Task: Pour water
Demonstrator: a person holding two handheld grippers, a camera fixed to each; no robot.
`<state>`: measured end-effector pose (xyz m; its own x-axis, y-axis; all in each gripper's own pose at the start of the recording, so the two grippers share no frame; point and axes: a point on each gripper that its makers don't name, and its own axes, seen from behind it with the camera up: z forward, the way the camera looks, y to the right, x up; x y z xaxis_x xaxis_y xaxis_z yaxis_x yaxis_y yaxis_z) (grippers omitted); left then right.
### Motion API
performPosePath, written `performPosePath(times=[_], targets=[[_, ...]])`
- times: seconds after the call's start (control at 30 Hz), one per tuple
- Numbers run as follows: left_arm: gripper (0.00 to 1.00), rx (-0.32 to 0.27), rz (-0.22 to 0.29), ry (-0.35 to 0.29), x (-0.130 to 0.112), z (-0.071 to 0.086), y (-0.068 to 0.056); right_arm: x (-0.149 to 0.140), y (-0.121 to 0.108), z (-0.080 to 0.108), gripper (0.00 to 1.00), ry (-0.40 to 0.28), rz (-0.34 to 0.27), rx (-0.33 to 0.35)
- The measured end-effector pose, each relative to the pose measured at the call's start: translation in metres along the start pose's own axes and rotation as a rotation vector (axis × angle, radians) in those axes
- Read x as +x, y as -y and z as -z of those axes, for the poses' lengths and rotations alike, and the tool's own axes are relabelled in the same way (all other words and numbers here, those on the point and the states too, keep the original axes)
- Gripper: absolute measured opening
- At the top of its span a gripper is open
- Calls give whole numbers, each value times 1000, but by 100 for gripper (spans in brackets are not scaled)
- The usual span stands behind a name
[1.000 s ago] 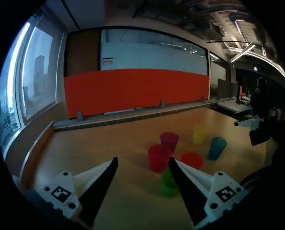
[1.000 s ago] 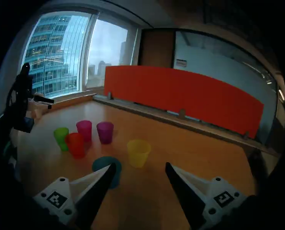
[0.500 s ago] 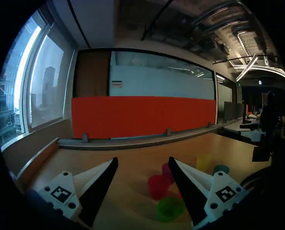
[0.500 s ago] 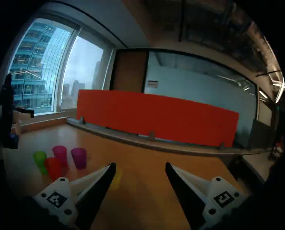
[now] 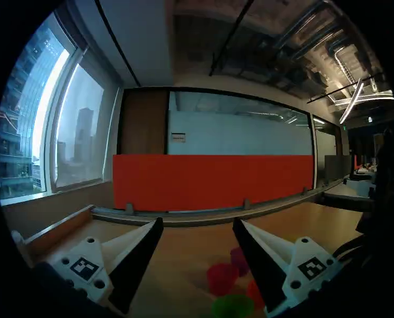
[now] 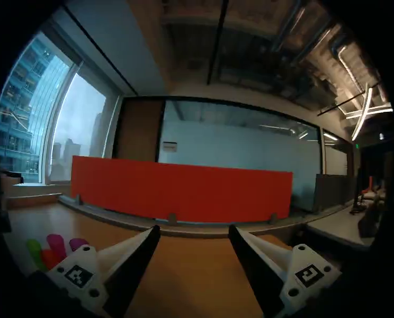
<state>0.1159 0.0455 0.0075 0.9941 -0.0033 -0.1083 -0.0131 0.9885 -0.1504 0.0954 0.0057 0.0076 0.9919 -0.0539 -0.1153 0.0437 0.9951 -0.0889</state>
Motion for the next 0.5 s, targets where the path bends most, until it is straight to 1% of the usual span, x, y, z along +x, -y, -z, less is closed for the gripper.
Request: performPosePath(times=[0.1, 0.2, 0.3, 0.5], targets=[[97, 33, -12, 4, -2, -1, 3, 0, -5, 2, 100, -14, 2, -30], [98, 46, -19, 4, -3, -3, 3, -1, -9, 2, 100, -16, -3, -47], [98, 48, -22, -3, -2, -4, 2, -3, -10, 4, 100, -13, -15, -53], [98, 60, -31, -8, -3, -4, 5, -9, -15, 7, 100, 5, -27, -72]])
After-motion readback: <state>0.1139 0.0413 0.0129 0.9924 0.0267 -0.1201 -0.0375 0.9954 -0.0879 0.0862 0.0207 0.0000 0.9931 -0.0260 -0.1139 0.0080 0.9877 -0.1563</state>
